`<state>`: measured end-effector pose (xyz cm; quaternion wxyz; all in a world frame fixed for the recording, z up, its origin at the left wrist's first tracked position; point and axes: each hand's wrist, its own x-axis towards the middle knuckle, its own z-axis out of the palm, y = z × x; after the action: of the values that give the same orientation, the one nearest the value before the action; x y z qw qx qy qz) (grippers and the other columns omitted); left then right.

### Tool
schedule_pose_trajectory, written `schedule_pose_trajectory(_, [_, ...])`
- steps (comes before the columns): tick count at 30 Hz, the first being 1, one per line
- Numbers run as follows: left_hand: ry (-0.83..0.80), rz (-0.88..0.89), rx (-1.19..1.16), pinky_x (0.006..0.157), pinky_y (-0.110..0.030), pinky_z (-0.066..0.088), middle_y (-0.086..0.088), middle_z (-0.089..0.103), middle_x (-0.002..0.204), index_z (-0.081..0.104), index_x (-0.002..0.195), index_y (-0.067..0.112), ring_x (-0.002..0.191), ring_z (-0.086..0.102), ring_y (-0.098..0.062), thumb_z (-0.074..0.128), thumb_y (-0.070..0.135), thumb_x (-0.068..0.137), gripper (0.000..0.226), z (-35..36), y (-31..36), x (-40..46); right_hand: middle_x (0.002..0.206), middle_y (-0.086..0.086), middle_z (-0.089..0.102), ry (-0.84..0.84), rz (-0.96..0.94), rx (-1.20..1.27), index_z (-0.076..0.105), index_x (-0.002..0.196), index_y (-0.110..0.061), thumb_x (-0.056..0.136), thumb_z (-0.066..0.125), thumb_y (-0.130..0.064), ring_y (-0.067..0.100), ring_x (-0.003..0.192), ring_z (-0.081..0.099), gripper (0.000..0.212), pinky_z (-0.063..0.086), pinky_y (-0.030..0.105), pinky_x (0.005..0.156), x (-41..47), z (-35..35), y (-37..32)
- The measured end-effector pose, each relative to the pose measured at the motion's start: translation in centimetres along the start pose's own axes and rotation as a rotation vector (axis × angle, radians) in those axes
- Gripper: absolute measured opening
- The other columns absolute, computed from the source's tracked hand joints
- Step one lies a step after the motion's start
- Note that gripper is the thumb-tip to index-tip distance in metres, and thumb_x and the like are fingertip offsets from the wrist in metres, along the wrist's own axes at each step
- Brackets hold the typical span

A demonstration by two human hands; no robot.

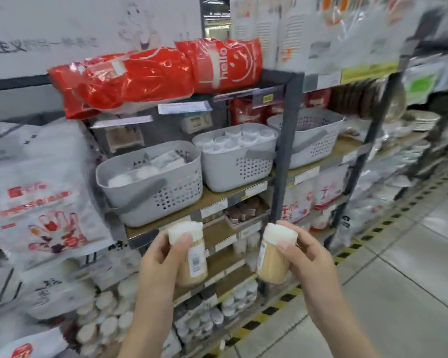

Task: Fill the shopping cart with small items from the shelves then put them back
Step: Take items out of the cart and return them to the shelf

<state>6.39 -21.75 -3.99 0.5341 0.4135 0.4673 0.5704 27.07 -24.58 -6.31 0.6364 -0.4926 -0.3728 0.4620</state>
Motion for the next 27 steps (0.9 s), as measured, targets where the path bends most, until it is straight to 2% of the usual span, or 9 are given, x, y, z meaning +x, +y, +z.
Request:
schedule_pose_trajectory(3, [-0.033,-0.026,0.023,0.066,-0.04,0.054,0.0,0.073,0.091,0.069,0.098,0.023,0.079,0.068,-0.02,0.064,0.041,0.064,0.038,3.5,-0.7,2.4,0.096,-0.013,0.072,0.068,0.0,-0.011,0.069,0.103,-0.03,0.061,0.072,-0.036,0.007,0.085,0.066,0.042,0.052,0.026,0.069,2.4,-2.9,-0.5])
schedule_pose_trajectory(6, [-0.047,-0.052,0.031,0.057,-0.037,0.054,0.004,0.072,0.081,0.068,0.094,0.024,0.075,0.066,-0.021,0.062,0.033,0.074,0.023,6.8,-1.5,5.4,0.099,-0.01,0.071,0.108,0.003,-0.004,0.07,0.106,-0.029,0.061,0.074,-0.037,0.011,0.089,0.067,0.045,0.054,0.029,0.073,5.3,-5.3,-0.9])
schedule_pose_trajectory(9, [-0.064,-0.089,0.027,0.072,-0.044,0.053,0.0,0.072,0.087,0.067,0.092,0.024,0.082,0.066,-0.026,0.06,0.026,0.085,0.01,10.3,-2.4,8.9,0.099,-0.011,0.071,0.145,-0.02,-0.01,0.07,0.105,-0.029,0.06,0.075,-0.038,0.012,0.088,0.067,0.046,0.054,0.029,0.072,9.0,-7.8,-1.4])
schedule_pose_trajectory(11, [-0.112,-0.086,0.027,0.071,-0.042,0.053,-0.001,0.072,0.087,0.068,0.093,0.024,0.08,0.067,-0.025,0.062,0.028,0.081,0.014,13.3,-2.9,11.1,0.101,-0.01,0.071,0.181,-0.045,-0.025,0.071,0.104,-0.028,0.052,0.076,-0.046,0.012,0.089,0.067,0.055,0.053,0.032,0.073,11.7,-9.3,-2.1])
schedule_pose_trajectory(15, [-0.247,-0.042,0.031,0.063,-0.035,0.053,0.003,0.074,0.082,0.068,0.091,0.026,0.069,0.07,-0.013,0.063,0.035,0.07,0.023,20.1,-3.3,15.3,0.102,-0.008,0.071,0.243,-0.088,-0.028,0.073,0.101,-0.032,0.055,0.076,-0.042,0.015,0.093,0.066,0.047,0.054,0.034,0.077,17.3,-12.5,-4.2])
schedule_pose_trajectory(18, [-0.348,-0.032,0.055,0.067,-0.039,0.056,0.0,0.073,0.091,0.071,0.092,0.029,0.081,0.07,-0.02,0.077,0.038,0.066,0.028,24.8,-3.7,18.4,0.102,-0.007,0.071,0.268,-0.119,-0.041,0.071,0.107,-0.029,0.052,0.078,-0.045,0.015,0.093,0.066,0.058,0.051,0.033,0.076,21.1,-14.9,-5.4])
schedule_pose_trajectory(20, [-0.41,-0.012,0.076,0.069,-0.041,0.056,-0.002,0.073,0.093,0.071,0.09,0.033,0.086,0.069,-0.024,0.074,0.041,0.065,0.027,27.7,-4.0,20.4,0.101,-0.006,0.071,0.293,-0.138,-0.052,0.071,0.107,-0.028,0.046,0.08,-0.051,0.015,0.09,0.066,0.066,0.051,0.035,0.076,23.4,-16.1,-5.9])
schedule_pose_trajectory(24, [-0.473,0.07,0.138,0.076,-0.042,0.054,0.002,0.072,0.092,0.071,0.093,0.033,0.087,0.068,-0.02,0.065,0.057,0.058,0.042,32.4,-4.7,23.2,0.103,-0.002,0.071,0.342,-0.134,-0.023,0.071,0.106,-0.028,0.047,0.077,-0.052,0.02,0.091,0.066,0.064,0.053,0.038,0.075,27.2,-18.7,-6.2])
schedule_pose_trajectory(27, [-0.512,0.1,0.168,0.075,-0.038,0.054,0.003,0.072,0.091,0.07,0.094,0.032,0.087,0.068,-0.018,0.07,0.052,0.065,0.035,35.2,-4.9,24.7,0.103,-0.002,0.071,0.329,-0.124,0.008,0.071,0.105,-0.028,0.053,0.076,-0.043,0.018,0.089,0.066,0.055,0.053,0.038,0.074,30.0,-20.4,-6.7])
